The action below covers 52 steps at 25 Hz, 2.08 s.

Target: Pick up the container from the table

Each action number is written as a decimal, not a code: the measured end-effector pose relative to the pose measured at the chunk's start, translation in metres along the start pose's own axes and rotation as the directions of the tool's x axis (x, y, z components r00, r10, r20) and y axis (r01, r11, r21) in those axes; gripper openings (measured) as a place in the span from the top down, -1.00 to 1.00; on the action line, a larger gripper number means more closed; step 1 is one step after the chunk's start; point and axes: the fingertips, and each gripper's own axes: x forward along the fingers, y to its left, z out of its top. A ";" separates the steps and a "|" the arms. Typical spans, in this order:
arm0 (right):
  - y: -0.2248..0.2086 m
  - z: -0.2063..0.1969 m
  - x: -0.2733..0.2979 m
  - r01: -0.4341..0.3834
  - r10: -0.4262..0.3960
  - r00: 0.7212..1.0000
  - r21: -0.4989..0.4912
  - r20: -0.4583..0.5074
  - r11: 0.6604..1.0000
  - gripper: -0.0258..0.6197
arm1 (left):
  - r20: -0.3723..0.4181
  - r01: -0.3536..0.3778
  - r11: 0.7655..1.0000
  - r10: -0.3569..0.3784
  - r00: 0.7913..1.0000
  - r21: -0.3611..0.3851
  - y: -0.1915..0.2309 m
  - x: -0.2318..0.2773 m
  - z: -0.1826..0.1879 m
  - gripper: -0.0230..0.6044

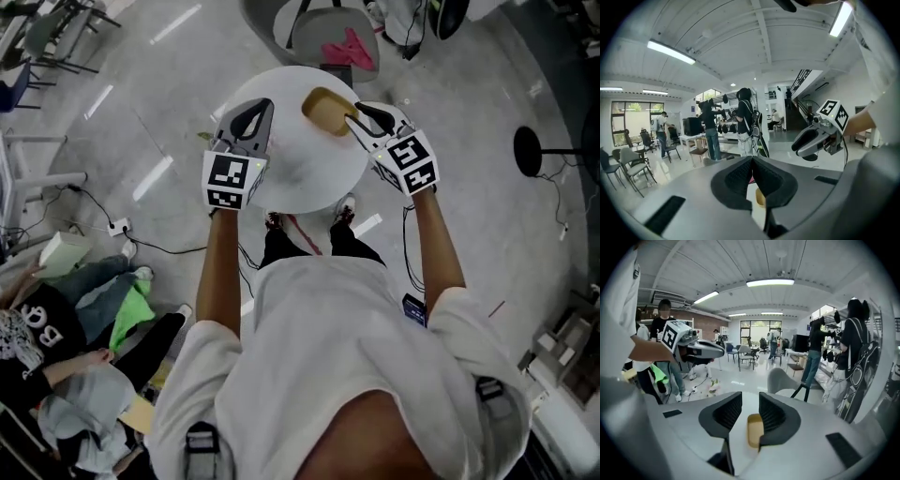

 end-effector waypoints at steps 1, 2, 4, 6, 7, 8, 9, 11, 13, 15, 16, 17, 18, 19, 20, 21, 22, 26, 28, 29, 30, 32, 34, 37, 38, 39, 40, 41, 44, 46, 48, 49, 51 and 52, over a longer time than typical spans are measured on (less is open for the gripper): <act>-0.001 -0.014 0.010 -0.026 0.025 0.999 -0.007 -0.027 1.000 0.53 | -0.015 -0.014 1.000 0.014 1.000 -0.012 -0.002 0.003 -0.009 0.87; -0.002 -0.027 0.020 -0.048 0.047 0.997 -0.012 -0.053 0.999 0.53 | -0.028 -0.025 0.999 0.024 0.999 -0.022 -0.003 0.006 -0.017 0.87; -0.002 -0.051 0.040 -0.093 0.091 0.990 -0.019 -0.111 0.995 0.52 | -0.053 -0.047 0.998 0.044 0.998 -0.043 -0.005 0.009 -0.032 0.87; 0.002 -0.075 0.061 -0.147 0.141 0.974 -0.020 -0.178 0.989 0.46 | -0.080 -0.073 0.995 0.067 0.995 -0.069 -0.006 0.009 -0.046 0.87; 0.005 -0.087 0.070 -0.173 0.165 0.963 -0.020 -0.212 0.985 0.43 | -0.092 -0.085 0.993 0.078 0.993 -0.082 -0.007 0.008 -0.054 0.87; 0.007 -0.099 0.078 -0.196 0.185 0.952 -0.021 -0.245 0.980 0.41 | -0.103 -0.096 0.991 0.086 0.991 -0.094 -0.008 0.009 -0.061 0.87; 0.010 -0.111 0.086 -0.216 0.201 0.940 -0.024 -0.276 0.976 0.41 | -0.115 -0.104 0.989 0.092 0.989 -0.105 -0.010 0.009 -0.069 0.87; 0.013 -0.133 0.101 -0.248 0.223 0.915 -0.034 -0.335 0.968 0.41 | -0.136 -0.113 0.986 0.096 0.986 -0.121 -0.014 0.009 -0.083 0.87; 0.017 -0.153 0.115 -0.272 0.235 0.891 -0.043 -0.388 0.961 0.41 | -0.157 -0.106 0.987 0.086 0.984 -0.124 -0.017 0.010 -0.096 0.87; 0.019 -0.176 0.130 -0.287 0.236 0.866 -0.052 -0.440 0.957 0.42 | -0.179 -0.088 0.989 0.066 0.982 -0.117 -0.020 0.012 -0.109 0.87; 0.020 -0.188 0.136 -0.293 0.234 0.852 -0.056 -0.468 0.955 0.42 | -0.190 -0.079 0.990 0.056 0.980 -0.114 -0.021 0.013 -0.114 0.87; 0.020 -0.200 0.141 -0.299 0.232 0.837 -0.059 -0.497 0.953 0.42 | -0.198 -0.073 0.991 0.050 0.979 -0.113 -0.022 0.013 -0.119 0.87; 0.021 -0.212 0.146 -0.304 0.228 0.820 -0.061 -0.524 0.951 0.42 | -0.205 -0.071 0.991 0.046 0.978 -0.116 -0.022 0.012 -0.123 0.87; 0.022 -0.222 0.151 -0.308 0.225 0.804 -0.061 -0.551 0.949 0.42 | -0.209 -0.073 0.990 0.046 0.977 -0.122 -0.022 0.011 -0.127 0.87; 0.022 -0.232 0.155 -0.311 0.221 0.788 -0.062 -0.575 0.948 0.43 | -0.212 -0.077 0.988 0.048 0.976 -0.131 -0.021 0.009 -0.131 0.87; 0.022 -0.239 0.159 -0.310 0.211 0.773 -0.067 -0.598 0.948 0.43 | -0.216 -0.079 0.987 0.048 0.975 -0.140 -0.021 0.007 -0.134 0.87; 0.021 -0.244 0.163 -0.308 0.195 0.761 -0.080 -0.618 0.948 0.44 | -0.219 -0.079 0.986 0.046 0.975 -0.146 -0.020 0.005 -0.138 0.87; 0.018 -0.251 0.175 -0.334 0.143 0.732 -0.169 -0.666 0.927 0.54 | -0.233 -0.071 0.985 0.034 0.972 -0.155 -0.016 0.001 -0.150 0.87; 0.018 -0.254 0.178 -0.360 0.123 0.718 -0.215 -0.685 0.908 0.60 | -0.236 -0.082 0.982 0.040 0.971 -0.170 -0.012 -0.001 -0.153 0.87; 0.018 -0.257 0.179 -0.372 0.113 0.710 -0.234 -0.695 0.898 0.63 | -0.235 -0.086 0.981 0.044 0.971 -0.174 -0.010 -0.002 -0.153 0.87; 0.018 -0.259 0.179 -0.381 0.105 0.703 -0.248 -0.703 0.891 0.67 | -0.233 -0.089 0.981 0.047 0.971 -0.175 -0.008 -0.004 -0.153 0.87; 0.020 -0.260 0.179 -0.385 0.092 0.698 -0.265 -0.710 0.884 0.75 | -0.228 -0.089 0.981 0.048 0.972 -0.171 -0.006 -0.006 -0.150 0.87; 0.019 -0.260 0.182 -0.377 0.077 0.700 -0.276 -0.709 0.884 0.79 | -0.222 -0.085 0.983 0.047 0.974 -0.163 -0.002 -0.007 -0.148 0.87; 0.017 -0.255 0.183 -0.368 0.079 0.703 -0.266 -0.707 0.891 0.83 | -0.209 -0.079 0.985 0.045 0.977 -0.155 0.003 -0.006 -0.142 0.87; 0.017 -0.251 0.181 -0.365 0.084 0.705 -0.259 -0.704 0.894 0.83 | -0.203 -0.075 0.986 0.044 0.978 -0.151 0.004 -0.006 -0.137 0.87; 0.016 -0.247 0.178 -0.359 0.085 0.709 -0.255 -0.700 0.898 0.84 | -0.196 -0.071 0.987 0.041 0.980 -0.146 0.004 -0.006 -0.132 0.87; 0.014 -0.243 0.174 -0.350 0.084 0.717 -0.252 -0.692 0.902 0.84 | -0.187 -0.066 0.988 0.039 0.982 -0.141 0.004 -0.005 -0.126 0.87; 0.011 -0.237 0.171 -0.336 0.081 0.728 -0.251 -0.681 0.908 0.85 | -0.177 -0.060 0.989 0.035 0.984 -0.137 0.004 -0.005 -0.120 0.87; 0.002 -0.212 0.154 -0.278 0.062 0.769 -0.245 -0.636 0.929 0.85 | -0.144 -0.044 0.992 0.026 0.989 -0.120 0.003 -0.003 -0.097 0.87; -0.004 -0.192 0.140 -0.235 0.043 0.798 -0.245 -0.602 0.941 0.85 | -0.122 -0.032 0.995 0.020 0.992 -0.099 0.004 -0.001 -0.082 0.87; -0.013 -0.170 0.127 -0.186 0.020 0.829 -0.240 -0.560 0.953 0.86 | -0.098 -0.019 0.997 0.011 0.995 -0.077 0.006 0.003 -0.068 0.87; -0.017 -0.159 0.120 -0.160 0.011 0.843 -0.232 -0.537 0.959 0.86 | -0.085 -0.013 0.998 0.007 0.996 -0.066 0.007 0.005 -0.061 0.87; -0.024 -0.135 0.105 -0.109 -0.006 0.873 -0.208 -0.487 0.972 0.86 | -0.058 -0.002 0.999 -0.001 0.998 -0.047 0.009 0.008 -0.044 0.87; -0.028 -0.121 0.097 -0.083 -0.018 0.890 -0.200 -0.457 0.976 0.86 | -0.042 0.003 0.999 -0.004 0.999 -0.037 0.010 0.008 -0.035 0.87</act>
